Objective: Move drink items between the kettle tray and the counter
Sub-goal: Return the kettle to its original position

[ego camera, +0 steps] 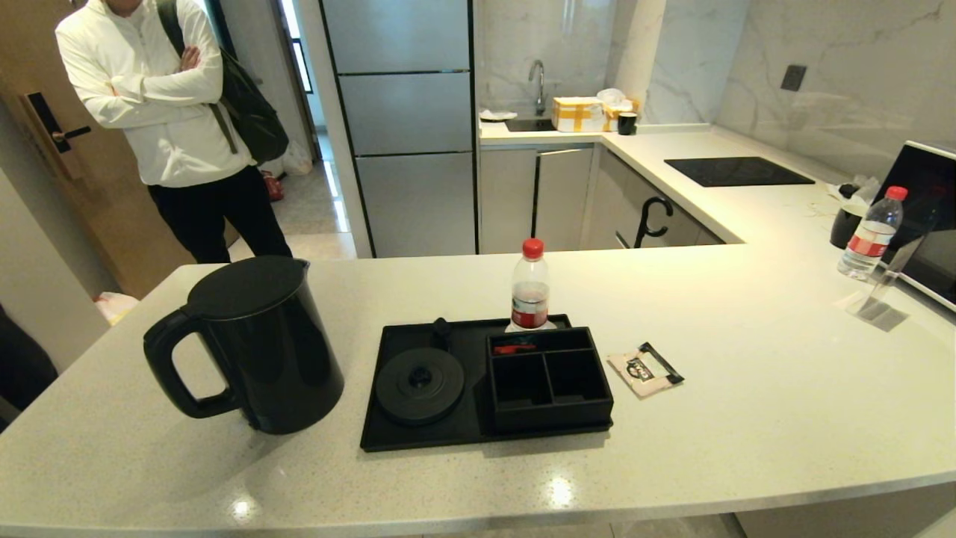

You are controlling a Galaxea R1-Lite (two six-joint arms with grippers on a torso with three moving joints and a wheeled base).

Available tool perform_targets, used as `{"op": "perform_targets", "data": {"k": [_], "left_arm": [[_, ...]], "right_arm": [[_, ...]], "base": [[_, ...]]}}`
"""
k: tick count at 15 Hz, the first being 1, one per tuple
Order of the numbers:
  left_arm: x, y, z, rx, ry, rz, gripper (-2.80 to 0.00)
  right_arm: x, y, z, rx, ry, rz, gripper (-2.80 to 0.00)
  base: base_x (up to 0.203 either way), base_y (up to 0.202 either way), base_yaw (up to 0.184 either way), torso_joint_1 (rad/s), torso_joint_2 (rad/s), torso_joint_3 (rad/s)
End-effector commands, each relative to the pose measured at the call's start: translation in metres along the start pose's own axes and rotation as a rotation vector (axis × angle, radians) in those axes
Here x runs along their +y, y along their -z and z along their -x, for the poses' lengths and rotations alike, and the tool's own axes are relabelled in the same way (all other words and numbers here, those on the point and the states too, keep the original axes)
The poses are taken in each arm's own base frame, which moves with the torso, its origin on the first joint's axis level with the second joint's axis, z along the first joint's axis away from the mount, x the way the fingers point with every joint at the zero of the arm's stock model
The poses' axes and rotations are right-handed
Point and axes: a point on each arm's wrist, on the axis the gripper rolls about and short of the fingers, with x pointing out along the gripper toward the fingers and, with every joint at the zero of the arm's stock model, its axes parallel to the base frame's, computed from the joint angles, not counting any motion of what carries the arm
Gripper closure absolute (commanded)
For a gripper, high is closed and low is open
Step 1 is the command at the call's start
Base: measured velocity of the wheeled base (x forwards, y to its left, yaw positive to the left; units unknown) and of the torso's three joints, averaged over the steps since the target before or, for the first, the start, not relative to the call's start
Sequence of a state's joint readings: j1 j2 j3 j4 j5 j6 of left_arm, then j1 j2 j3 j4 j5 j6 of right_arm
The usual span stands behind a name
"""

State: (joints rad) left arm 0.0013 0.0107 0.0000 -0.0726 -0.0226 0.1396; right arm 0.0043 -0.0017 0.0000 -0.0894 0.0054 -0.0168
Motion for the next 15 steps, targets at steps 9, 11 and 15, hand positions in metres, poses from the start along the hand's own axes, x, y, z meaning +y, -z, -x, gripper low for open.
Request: {"op": "perform_targets", "data": {"k": [9, 11, 15], "left_arm": [[0.022, -0.105, -0.071, 0.302, -0.199, 0.085, 0.0], [0.029, -0.112, -0.11, 0.448, -0.309, 0.114, 0.0], [0.02, -0.095, -0.156, 0.623, -0.33, 0.157, 0.0]], "right_arm": [[0.0, 0.009, -0.002, 0.031, -0.002, 0.0, 0.0], [0.0, 0.009, -0.002, 0.031, -0.002, 0.0, 0.0], [0.0, 0.009, -0.002, 0.033, -0.002, 0.0, 0.0]], "base": [[0.0, 0.0, 0.0, 0.0, 0.0, 0.0], [0.0, 0.0, 0.0, 0.0, 0.0, 0.0], [0.0, 0.0, 0.0, 0.0, 0.0, 0.0]]}}
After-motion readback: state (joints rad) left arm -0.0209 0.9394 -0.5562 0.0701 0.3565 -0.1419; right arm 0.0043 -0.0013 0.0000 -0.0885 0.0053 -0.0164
